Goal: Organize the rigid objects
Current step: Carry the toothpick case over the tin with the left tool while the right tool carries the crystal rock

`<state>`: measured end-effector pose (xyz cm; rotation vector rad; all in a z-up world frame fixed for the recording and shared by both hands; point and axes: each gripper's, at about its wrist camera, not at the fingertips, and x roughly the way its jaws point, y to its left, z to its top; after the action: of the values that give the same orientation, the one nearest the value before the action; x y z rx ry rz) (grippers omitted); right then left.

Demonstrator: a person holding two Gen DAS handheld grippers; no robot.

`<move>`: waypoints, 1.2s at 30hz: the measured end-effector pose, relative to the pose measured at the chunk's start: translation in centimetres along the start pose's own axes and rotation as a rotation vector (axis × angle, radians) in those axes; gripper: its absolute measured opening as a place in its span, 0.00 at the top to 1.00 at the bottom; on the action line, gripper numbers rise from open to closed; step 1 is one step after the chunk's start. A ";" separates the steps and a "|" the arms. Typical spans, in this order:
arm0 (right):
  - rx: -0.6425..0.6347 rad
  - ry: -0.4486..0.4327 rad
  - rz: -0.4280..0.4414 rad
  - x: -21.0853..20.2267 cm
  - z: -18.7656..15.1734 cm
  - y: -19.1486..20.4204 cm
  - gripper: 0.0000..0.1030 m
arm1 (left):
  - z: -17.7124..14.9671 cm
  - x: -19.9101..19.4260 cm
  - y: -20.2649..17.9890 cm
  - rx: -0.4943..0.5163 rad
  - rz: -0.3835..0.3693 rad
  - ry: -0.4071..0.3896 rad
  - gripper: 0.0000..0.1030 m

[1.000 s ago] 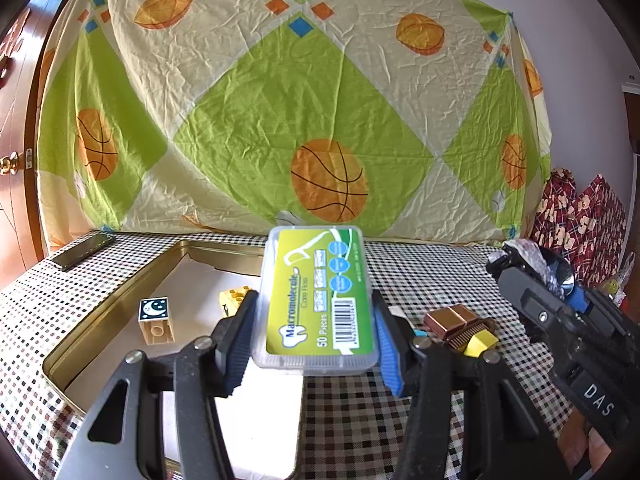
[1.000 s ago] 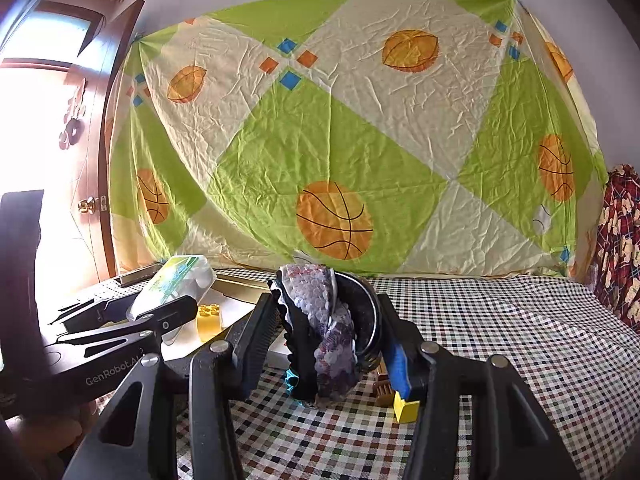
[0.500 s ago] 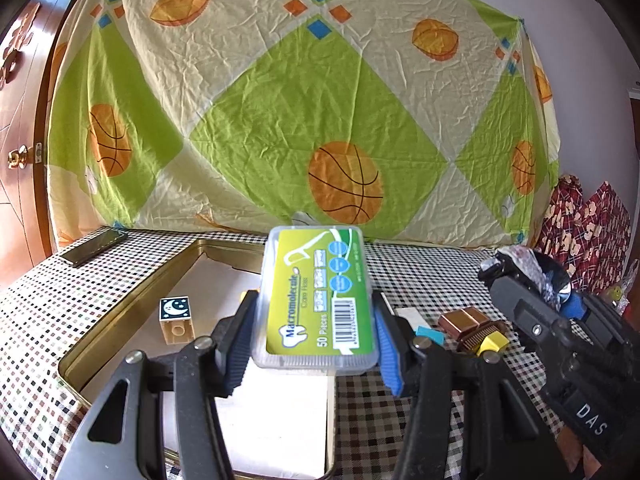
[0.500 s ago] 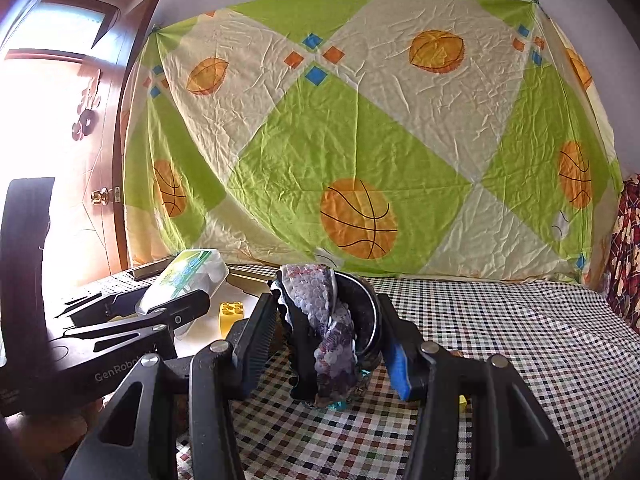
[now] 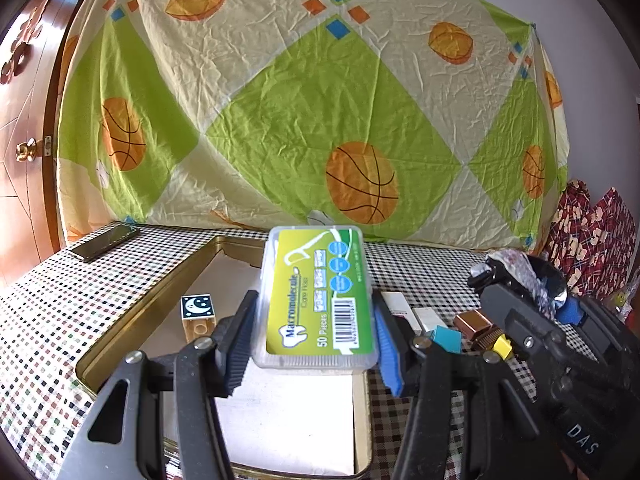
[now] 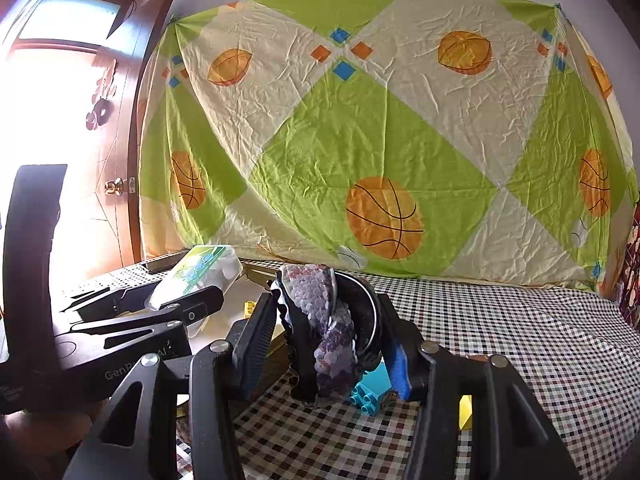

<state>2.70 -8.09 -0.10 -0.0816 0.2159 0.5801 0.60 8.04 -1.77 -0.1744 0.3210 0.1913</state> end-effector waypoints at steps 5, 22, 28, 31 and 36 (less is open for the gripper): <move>-0.009 0.006 0.012 0.5 0.1 0.7 0.49 | 0.1 -0.1 0.6 -0.007 0.008 0.002 0.49; -0.033 0.021 0.039 1.6 0.3 2.1 0.49 | 0.4 0.1 3.1 -0.027 0.049 0.018 0.49; -0.048 0.024 0.049 1.8 0.4 2.9 0.49 | 0.4 0.1 3.7 -0.035 0.054 0.021 0.49; -0.054 0.026 0.051 2.0 0.4 3.2 0.49 | 0.4 0.1 4.0 -0.036 0.054 0.024 0.49; -0.063 0.033 0.052 2.4 0.5 3.7 0.49 | 0.5 0.2 4.4 -0.037 0.052 0.028 0.49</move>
<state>2.73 -3.66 -0.23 -0.1466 0.2326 0.6378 -0.03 12.45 -1.99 -0.2055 0.3503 0.2464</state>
